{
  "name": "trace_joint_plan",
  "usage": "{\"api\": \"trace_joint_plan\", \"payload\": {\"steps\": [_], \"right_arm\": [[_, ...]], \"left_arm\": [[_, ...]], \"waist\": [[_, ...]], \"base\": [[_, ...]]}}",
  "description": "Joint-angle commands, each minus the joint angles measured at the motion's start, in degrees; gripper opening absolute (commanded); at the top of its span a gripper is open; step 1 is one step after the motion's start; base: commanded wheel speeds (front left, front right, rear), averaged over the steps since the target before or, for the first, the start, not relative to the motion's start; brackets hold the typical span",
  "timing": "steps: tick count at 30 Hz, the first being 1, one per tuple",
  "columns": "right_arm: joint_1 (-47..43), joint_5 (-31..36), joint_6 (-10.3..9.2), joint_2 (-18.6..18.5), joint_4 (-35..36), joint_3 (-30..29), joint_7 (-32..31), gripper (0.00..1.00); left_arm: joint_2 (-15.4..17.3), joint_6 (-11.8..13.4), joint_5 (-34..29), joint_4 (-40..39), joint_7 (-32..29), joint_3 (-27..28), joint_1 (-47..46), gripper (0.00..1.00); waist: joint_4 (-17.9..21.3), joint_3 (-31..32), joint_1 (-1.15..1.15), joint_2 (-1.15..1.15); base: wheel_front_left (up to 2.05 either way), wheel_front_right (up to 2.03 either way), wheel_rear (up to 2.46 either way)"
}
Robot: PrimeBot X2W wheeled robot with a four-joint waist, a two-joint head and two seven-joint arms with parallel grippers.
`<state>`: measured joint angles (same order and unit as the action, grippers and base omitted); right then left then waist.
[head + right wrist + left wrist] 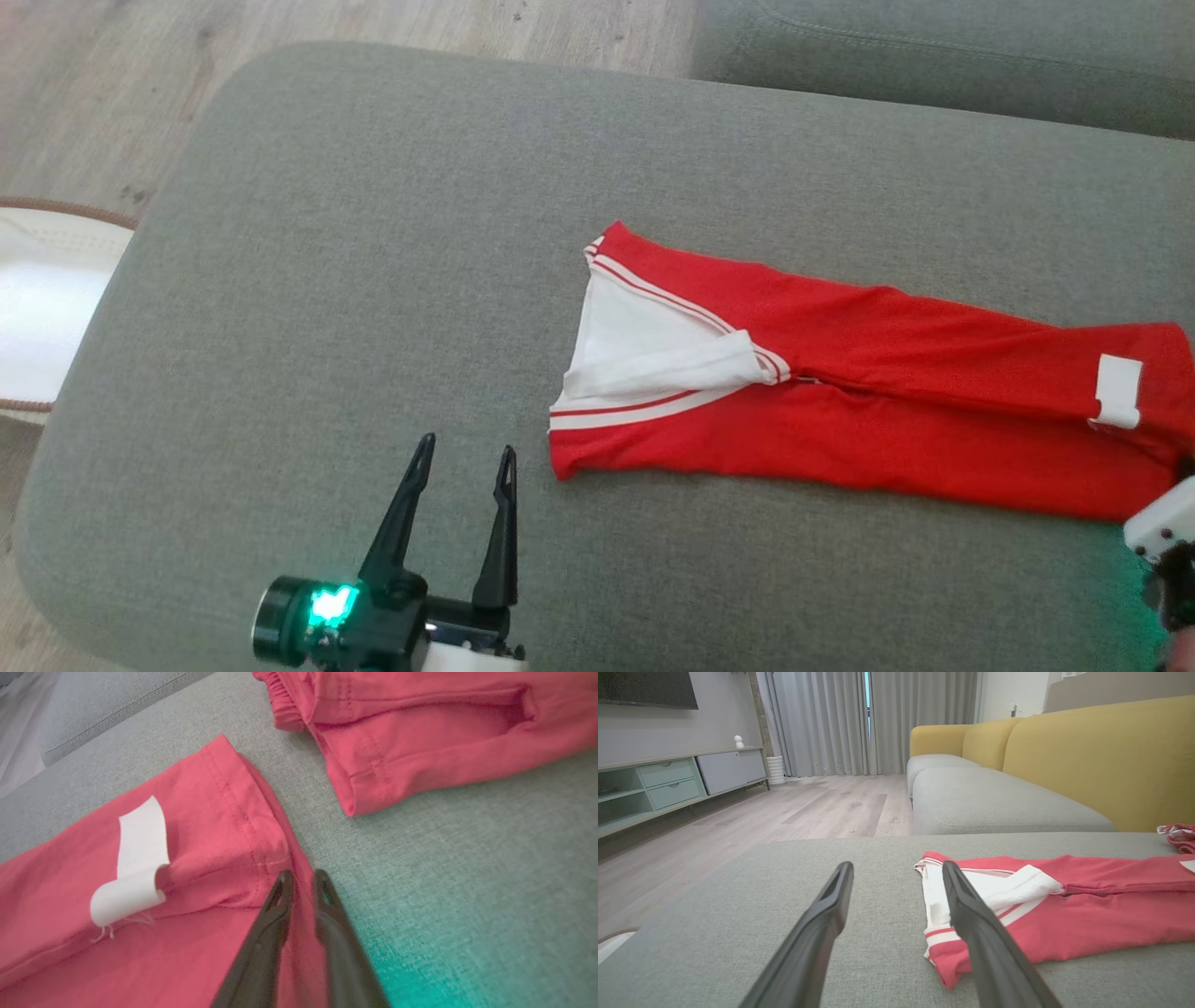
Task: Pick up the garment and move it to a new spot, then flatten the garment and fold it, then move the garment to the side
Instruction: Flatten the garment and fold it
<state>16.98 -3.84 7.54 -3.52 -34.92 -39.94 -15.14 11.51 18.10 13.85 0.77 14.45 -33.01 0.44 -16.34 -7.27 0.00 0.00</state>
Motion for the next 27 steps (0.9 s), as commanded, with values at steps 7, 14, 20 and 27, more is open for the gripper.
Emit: {"api": "trace_joint_plan", "payload": {"steps": [7,14,20,27], "right_arm": [[2.44,-2.37,-0.05,-0.42,1.24,3.09,0.6,0.0],[0.6,-6.75,-0.05,-3.51,5.44,3.71,0.74,0.0],[-0.48,-14.24,-0.05,-3.39,12.89,7.19,-1.11,0.0],[-3.96,-15.86,-0.05,-0.85,20.84,9.34,-4.81,0.0]], "left_arm": [[-1.56,-1.86,-2.11,-0.99,0.54,4.26,-0.36,1.0],[-2.86,-3.52,-3.36,-0.25,0.54,6.24,0.2,1.0],[-3.81,-5.04,-4.07,0.6,0.54,7.5,0.83,1.0],[-4.67,-6.62,-4.94,1.33,0.54,8.22,1.57,1.0]], "waist": [[2.17,0.16,0.0,0.0],[4.02,0.6,0.0,0.0],[4.62,1.59,0.0,0.0],[3.56,2.62,0.0,0.0]], "base": [[0.0,0.0,0.0],[0.0,0.0,0.0],[0.0,0.0,0.0],[0.0,0.0,0.0]]}}
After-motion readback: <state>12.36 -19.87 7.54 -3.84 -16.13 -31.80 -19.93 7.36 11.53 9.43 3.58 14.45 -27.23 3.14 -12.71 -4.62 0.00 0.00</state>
